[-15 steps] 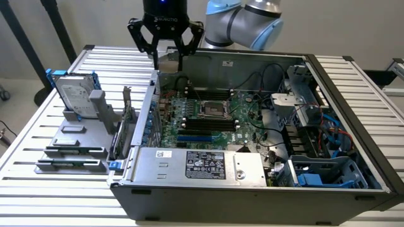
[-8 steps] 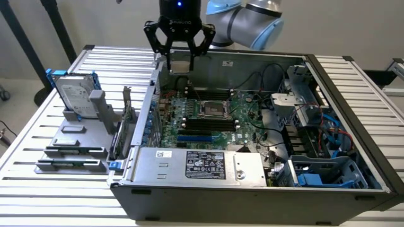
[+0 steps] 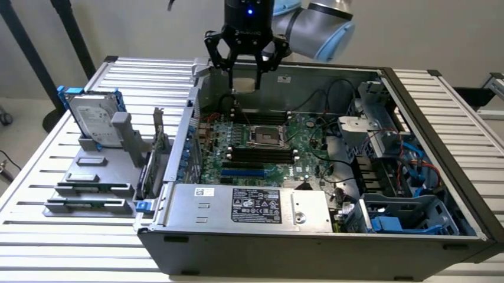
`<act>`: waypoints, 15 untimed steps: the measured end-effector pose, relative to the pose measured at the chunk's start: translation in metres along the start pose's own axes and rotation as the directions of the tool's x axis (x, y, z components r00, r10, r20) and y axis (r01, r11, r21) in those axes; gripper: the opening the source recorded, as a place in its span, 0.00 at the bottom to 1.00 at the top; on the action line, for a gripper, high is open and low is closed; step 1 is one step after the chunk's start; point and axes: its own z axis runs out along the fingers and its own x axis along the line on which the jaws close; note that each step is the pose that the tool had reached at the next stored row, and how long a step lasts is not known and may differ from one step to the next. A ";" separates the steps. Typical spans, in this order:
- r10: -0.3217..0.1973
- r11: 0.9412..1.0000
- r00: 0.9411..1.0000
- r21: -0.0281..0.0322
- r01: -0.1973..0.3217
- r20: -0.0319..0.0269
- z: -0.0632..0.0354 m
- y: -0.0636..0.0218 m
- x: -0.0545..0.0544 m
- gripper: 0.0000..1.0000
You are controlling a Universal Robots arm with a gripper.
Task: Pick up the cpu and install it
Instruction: 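Pick up the cpu and move it towards the insertion slot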
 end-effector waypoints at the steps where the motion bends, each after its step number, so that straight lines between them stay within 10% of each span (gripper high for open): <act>1: 0.000 1.000 1.000 0.000 0.000 0.000 0.0015 0.0013 -0.005 0.55; 10: 0.000 1.000 1.000 0.000 0.000 0.000 0.0170 0.0084 -0.046 0.55; 15: 0.008 1.000 1.000 0.000 -0.008 0.000 0.0261 0.0143 -0.048 0.55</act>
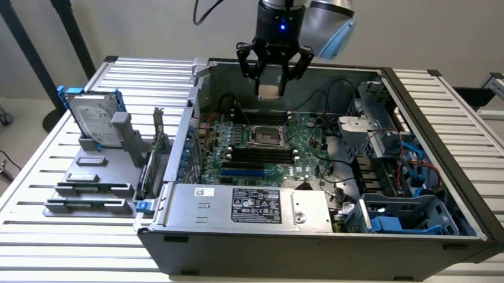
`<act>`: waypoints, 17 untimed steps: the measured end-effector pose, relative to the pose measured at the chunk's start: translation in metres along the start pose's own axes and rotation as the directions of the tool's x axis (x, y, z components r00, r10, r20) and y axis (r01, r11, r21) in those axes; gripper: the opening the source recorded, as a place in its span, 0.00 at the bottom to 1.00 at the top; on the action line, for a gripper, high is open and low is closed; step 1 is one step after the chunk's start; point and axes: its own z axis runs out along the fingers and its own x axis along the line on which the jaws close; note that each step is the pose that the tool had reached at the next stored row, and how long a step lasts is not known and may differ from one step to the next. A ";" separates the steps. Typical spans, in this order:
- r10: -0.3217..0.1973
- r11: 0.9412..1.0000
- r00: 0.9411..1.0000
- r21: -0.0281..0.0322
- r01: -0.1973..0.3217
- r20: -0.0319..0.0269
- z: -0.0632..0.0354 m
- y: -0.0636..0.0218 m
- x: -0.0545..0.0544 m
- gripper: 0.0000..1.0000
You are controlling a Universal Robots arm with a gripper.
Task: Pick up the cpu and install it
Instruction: 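Pick up the cpu and move it towards the insertion slot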
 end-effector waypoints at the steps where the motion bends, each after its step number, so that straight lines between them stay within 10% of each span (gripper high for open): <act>1: 0.003 1.000 1.000 0.000 -0.003 0.000 0.0018 0.0014 0.000 0.55; 17: 0.035 0.999 0.999 -0.001 -0.035 0.001 0.0312 0.0153 -0.011 0.55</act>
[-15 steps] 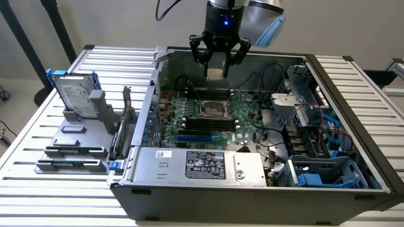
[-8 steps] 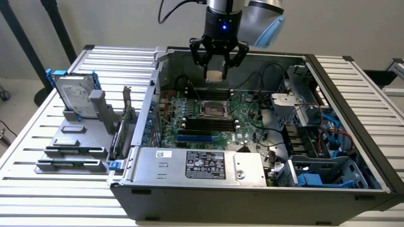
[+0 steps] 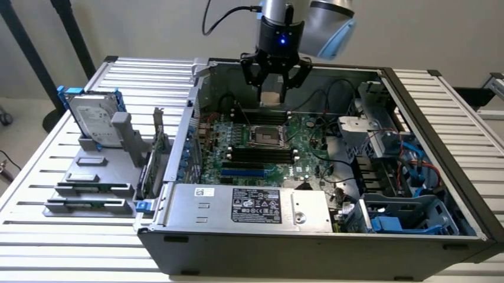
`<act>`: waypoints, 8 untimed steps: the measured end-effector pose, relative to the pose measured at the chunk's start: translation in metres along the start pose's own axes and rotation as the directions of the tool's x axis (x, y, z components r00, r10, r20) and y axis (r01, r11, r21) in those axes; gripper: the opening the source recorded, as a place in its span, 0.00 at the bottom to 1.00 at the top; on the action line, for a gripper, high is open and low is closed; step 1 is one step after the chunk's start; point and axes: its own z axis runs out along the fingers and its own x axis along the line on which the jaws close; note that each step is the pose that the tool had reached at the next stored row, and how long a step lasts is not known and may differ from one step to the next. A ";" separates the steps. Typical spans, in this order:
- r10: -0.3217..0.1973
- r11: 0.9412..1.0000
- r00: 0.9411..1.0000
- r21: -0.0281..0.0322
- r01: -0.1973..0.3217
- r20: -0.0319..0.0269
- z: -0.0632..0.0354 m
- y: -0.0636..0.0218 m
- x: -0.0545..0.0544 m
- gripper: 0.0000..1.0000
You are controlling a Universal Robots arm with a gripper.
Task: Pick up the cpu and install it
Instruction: 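Pick up the cpu and move it towards the insertion slot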
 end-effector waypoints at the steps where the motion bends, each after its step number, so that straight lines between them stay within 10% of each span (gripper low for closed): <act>1: 0.000 1.000 1.000 0.000 0.000 0.000 0.0012 0.0000 -0.002 0.55; 8: 0.000 1.000 1.000 0.000 0.000 0.000 0.0015 0.0000 -0.003 0.55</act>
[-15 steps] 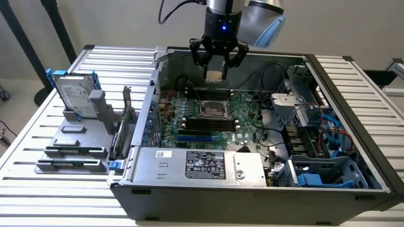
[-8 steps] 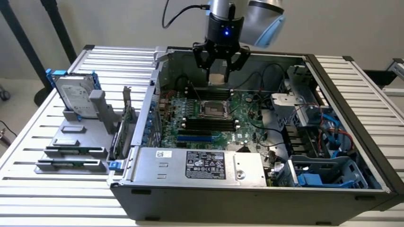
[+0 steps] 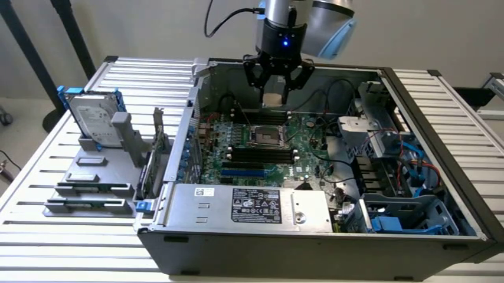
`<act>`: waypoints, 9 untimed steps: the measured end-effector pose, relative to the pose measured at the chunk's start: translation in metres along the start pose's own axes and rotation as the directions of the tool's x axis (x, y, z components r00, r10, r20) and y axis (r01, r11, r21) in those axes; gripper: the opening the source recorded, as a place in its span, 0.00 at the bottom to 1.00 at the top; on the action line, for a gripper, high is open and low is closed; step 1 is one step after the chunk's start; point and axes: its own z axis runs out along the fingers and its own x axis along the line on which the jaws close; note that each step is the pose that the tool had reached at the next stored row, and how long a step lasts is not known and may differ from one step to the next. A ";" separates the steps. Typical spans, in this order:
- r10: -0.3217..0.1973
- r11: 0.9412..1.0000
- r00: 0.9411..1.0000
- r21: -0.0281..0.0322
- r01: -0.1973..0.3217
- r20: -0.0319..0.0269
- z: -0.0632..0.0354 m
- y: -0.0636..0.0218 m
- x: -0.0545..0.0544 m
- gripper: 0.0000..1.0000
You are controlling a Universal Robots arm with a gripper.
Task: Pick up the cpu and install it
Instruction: 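Place the cpu into insertion slot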
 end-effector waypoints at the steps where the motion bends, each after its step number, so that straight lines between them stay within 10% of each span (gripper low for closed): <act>1: 0.000 1.000 1.000 0.000 0.000 0.000 0.0000 0.0000 0.000 0.55; 9: 0.000 1.000 1.000 0.000 0.000 0.000 0.0000 0.0000 0.000 0.55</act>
